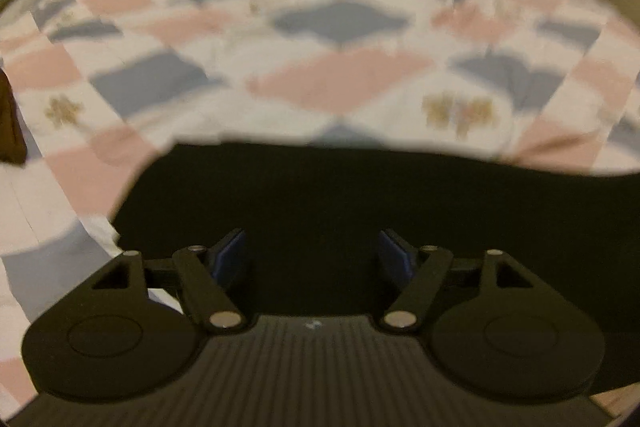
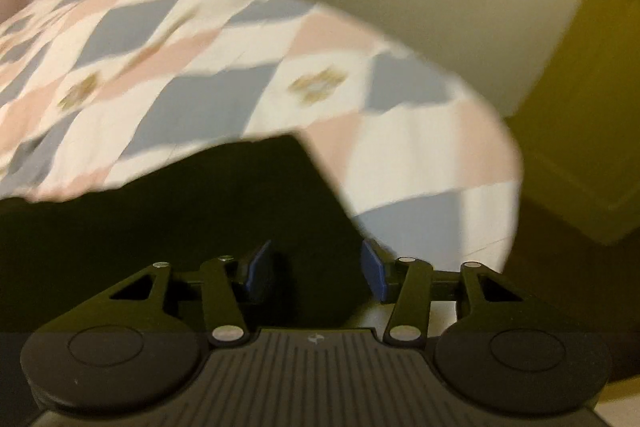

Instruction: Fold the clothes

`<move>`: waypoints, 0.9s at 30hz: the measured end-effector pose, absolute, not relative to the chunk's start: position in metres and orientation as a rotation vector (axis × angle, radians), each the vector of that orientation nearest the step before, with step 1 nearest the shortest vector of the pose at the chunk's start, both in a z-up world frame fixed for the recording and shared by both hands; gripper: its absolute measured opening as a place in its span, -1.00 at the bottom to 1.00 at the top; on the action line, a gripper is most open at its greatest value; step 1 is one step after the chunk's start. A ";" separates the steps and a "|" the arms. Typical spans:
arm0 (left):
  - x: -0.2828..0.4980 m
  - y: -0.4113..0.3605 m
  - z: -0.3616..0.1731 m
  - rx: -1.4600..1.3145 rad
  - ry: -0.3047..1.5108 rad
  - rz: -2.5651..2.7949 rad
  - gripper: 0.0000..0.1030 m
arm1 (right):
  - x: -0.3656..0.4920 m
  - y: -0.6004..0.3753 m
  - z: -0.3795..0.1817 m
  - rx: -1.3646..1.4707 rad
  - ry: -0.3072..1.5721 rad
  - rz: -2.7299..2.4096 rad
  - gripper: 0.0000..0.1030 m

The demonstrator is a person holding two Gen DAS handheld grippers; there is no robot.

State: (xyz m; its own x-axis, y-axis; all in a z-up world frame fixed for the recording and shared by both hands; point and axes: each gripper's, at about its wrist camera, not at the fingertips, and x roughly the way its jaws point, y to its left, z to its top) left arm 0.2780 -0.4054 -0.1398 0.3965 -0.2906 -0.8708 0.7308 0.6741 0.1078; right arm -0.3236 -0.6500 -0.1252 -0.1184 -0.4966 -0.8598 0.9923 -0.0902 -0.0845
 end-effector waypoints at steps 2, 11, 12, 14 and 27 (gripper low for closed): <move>0.270 -0.420 -0.154 0.580 0.994 -0.688 0.35 | -0.335 -0.654 -0.134 0.836 0.922 -1.570 -0.04; 0.213 -0.430 -0.056 0.563 0.951 -0.788 0.88 | -0.322 -0.635 -0.070 0.820 0.824 -1.558 0.34; 0.205 -0.431 -0.046 0.561 0.946 -0.817 0.89 | -0.314 -0.629 -0.065 0.811 0.839 -1.560 0.37; 0.190 -0.435 -0.029 0.566 0.948 -0.871 0.95 | -0.301 -0.614 -0.055 0.827 0.840 -1.548 0.37; 0.135 -0.360 0.072 0.703 0.787 -1.129 0.99 | -0.190 -0.433 0.030 0.799 0.674 -1.408 0.72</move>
